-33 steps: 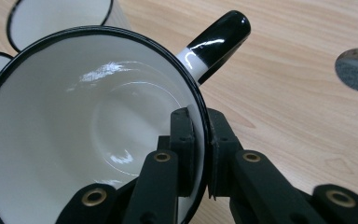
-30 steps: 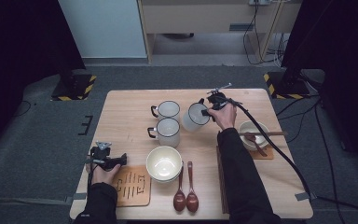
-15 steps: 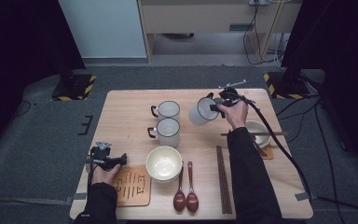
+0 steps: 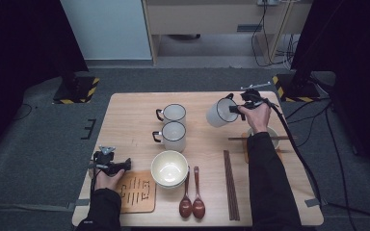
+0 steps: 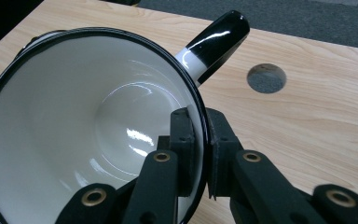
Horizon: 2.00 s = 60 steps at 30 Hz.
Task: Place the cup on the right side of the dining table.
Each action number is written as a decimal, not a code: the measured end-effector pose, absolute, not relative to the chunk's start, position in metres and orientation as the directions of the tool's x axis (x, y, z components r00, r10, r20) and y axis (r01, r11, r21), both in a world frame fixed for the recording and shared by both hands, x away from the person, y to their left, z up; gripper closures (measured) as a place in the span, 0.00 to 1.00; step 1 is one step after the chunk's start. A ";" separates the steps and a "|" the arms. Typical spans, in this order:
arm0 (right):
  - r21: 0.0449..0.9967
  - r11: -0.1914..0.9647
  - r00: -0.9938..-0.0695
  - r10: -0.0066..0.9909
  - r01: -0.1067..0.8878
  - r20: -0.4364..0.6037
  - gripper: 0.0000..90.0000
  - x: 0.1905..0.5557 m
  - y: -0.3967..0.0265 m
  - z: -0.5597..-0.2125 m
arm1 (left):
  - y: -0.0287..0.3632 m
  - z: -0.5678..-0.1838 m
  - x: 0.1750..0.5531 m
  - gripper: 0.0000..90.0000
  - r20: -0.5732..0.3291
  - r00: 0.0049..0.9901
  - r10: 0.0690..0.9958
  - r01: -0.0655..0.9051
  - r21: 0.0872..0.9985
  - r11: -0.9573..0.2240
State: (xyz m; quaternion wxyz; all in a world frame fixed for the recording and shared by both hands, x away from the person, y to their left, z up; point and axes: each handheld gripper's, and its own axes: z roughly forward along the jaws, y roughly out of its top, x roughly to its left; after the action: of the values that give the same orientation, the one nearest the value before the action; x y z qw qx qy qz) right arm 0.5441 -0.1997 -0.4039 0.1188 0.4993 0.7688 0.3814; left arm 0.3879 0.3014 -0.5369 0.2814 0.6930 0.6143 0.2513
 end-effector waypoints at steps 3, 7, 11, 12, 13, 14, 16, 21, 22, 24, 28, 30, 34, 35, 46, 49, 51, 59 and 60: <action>0.706 0.197 -0.460 0.865 0.680 0.201 0.93 0.543 -0.209 -0.404 | 0.301 -0.537 0.388 0.00 0.003 0.119 0.993 0.710 0.699 -0.087; 0.702 0.187 -0.443 0.874 0.688 0.201 0.93 0.543 -0.221 -0.408 | 0.301 -0.537 0.388 0.00 0.003 0.119 0.993 0.710 0.699 -0.087; 0.693 0.188 -0.429 0.883 0.696 0.191 0.92 0.544 -0.229 -0.412 | 0.301 -0.537 0.388 0.00 0.002 0.119 0.993 0.710 0.699 -0.087; 0.692 0.190 -0.427 0.885 0.696 0.187 0.92 0.544 -0.230 -0.413 | 0.301 -0.537 0.388 0.00 0.003 0.119 0.993 0.710 0.699 -0.087; 0.691 0.188 -0.423 0.887 0.698 0.186 0.92 0.544 -0.232 -0.414 | 0.301 -0.537 0.388 0.00 0.002 0.119 0.993 0.710 0.699 -0.087; 0.690 0.185 -0.420 0.888 0.700 0.188 0.92 0.544 -0.234 -0.416 | 0.301 -0.537 0.388 0.00 0.002 0.119 0.993 0.710 0.699 -0.086; 0.687 0.180 -0.415 0.889 0.704 0.192 0.93 0.545 -0.237 -0.419 | 0.301 -0.537 0.388 0.00 0.002 0.119 0.993 0.710 0.699 -0.086; 0.675 0.184 -0.406 0.895 0.715 0.186 0.92 0.546 -0.240 -0.428 | 0.301 -0.537 0.388 0.00 0.002 0.119 0.993 0.710 0.699 -0.087; 0.673 0.186 -0.403 0.897 0.716 0.180 0.93 0.547 -0.240 -0.430 | 0.301 -0.537 0.388 0.00 0.002 0.119 0.993 0.710 0.699 -0.086; 0.665 0.192 -0.399 0.901 0.721 0.172 0.92 0.547 -0.240 -0.434 | 0.301 -0.537 0.388 0.00 0.003 0.119 0.993 0.710 0.699 -0.087; 0.653 0.198 -0.391 0.906 0.731 0.163 0.92 0.549 -0.241 -0.441 | 0.301 -0.537 0.388 0.00 0.002 0.119 0.993 0.710 0.699 -0.087; 0.644 0.204 -0.384 0.911 0.738 0.152 0.92 0.549 -0.240 -0.444 | 0.301 -0.537 0.388 0.00 0.002 0.119 0.993 0.710 0.699 -0.087; 0.622 0.236 -0.378 0.920 0.746 0.104 0.92 0.551 -0.239 -0.449 | 0.301 -0.537 0.388 0.00 0.003 0.119 0.993 0.710 0.699 -0.087; 0.617 0.242 -0.376 0.922 0.749 0.095 0.92 0.551 -0.238 -0.451 | 0.301 -0.537 0.388 0.00 0.003 0.119 0.993 0.710 0.699 -0.087; 0.619 0.233 -0.349 0.934 0.750 0.071 0.92 0.555 -0.237 -0.457 | 0.301 -0.537 0.388 0.00 0.003 0.119 0.993 0.710 0.699 -0.087; 0.633 0.228 -0.346 0.936 0.740 0.068 0.92 0.555 -0.236 -0.458 | 0.301 -0.537 0.388 0.00 0.003 0.119 0.993 0.710 0.699 -0.087; 0.646 0.219 -0.337 0.939 0.731 0.064 0.92 0.556 -0.235 -0.458 | 0.301 -0.537 0.388 0.00 0.002 0.119 0.993 0.710 0.699 -0.087; 0.678 0.185 -0.305 0.950 0.712 0.061 0.91 0.559 -0.230 -0.460 | 0.301 -0.537 0.388 0.00 0.002 0.119 0.993 0.710 0.699 -0.087; 0.680 0.182 -0.301 0.952 0.710 0.059 0.91 0.559 -0.229 -0.460 | 0.301 -0.537 0.388 0.00 0.002 0.119 0.993 0.710 0.699 -0.087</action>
State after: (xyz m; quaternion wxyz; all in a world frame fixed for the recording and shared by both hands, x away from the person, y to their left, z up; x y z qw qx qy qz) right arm 0.5591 -0.2295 -0.4601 0.1940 0.5585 0.7440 0.3113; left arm 0.3879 0.3014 -0.5370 0.2817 0.6929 0.6143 0.2514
